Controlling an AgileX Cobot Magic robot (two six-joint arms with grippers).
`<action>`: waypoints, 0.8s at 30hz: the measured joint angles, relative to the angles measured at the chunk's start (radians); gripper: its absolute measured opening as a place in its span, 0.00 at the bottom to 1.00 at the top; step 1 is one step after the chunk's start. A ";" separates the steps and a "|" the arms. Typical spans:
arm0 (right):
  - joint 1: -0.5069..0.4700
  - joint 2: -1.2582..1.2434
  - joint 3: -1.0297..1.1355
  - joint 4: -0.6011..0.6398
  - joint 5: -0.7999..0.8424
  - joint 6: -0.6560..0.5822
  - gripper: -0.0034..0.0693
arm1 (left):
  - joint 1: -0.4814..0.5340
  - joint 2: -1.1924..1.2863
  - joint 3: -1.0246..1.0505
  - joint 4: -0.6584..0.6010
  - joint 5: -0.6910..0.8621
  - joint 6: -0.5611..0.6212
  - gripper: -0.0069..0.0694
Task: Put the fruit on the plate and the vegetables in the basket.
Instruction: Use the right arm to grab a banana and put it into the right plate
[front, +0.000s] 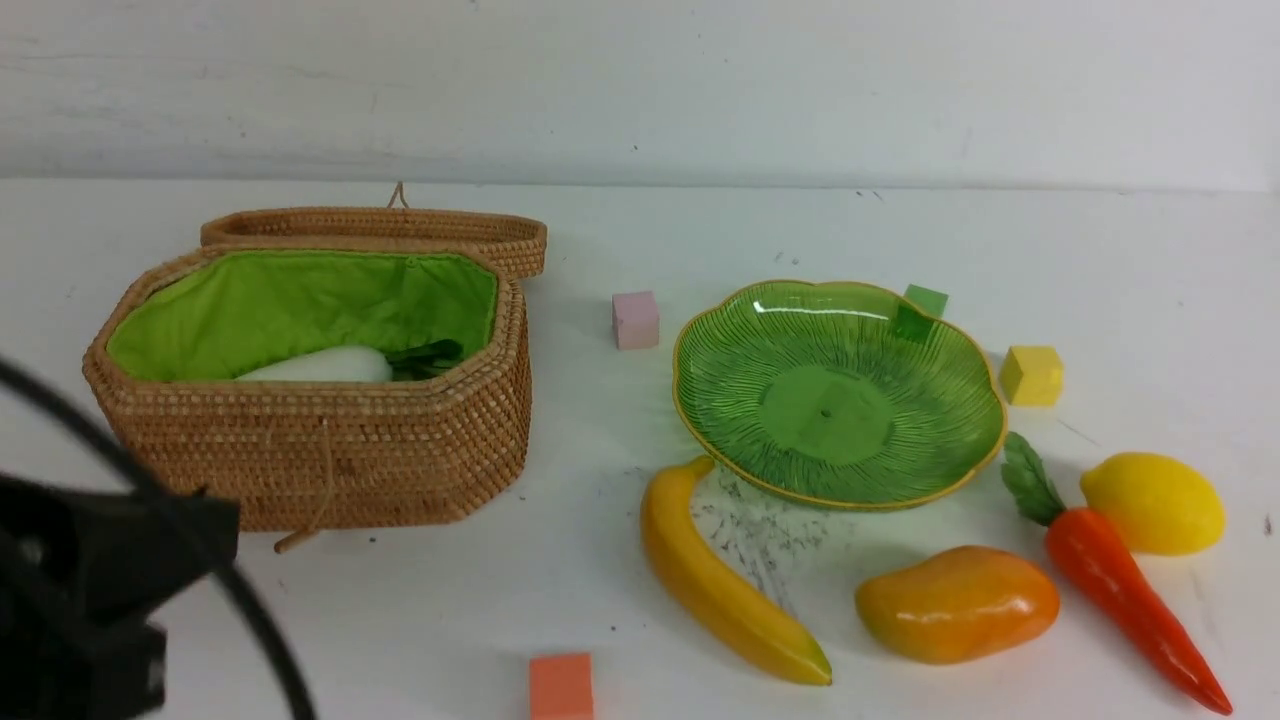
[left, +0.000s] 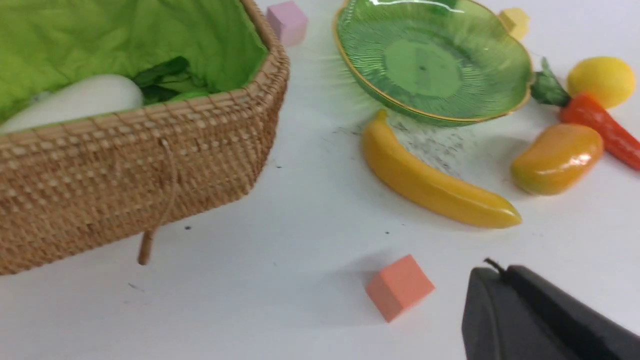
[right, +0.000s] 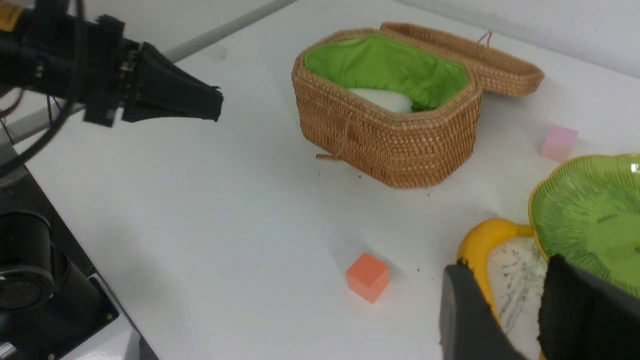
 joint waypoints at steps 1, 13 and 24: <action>0.000 0.007 0.000 0.000 0.000 0.001 0.37 | 0.000 -0.007 0.000 0.000 0.000 0.003 0.07; 0.000 0.308 -0.106 -0.023 0.199 0.004 0.37 | 0.000 -0.221 0.085 -0.108 0.051 0.092 0.07; 0.000 0.591 -0.187 -0.027 0.276 0.009 0.37 | 0.000 -0.221 0.086 -0.112 0.127 0.092 0.07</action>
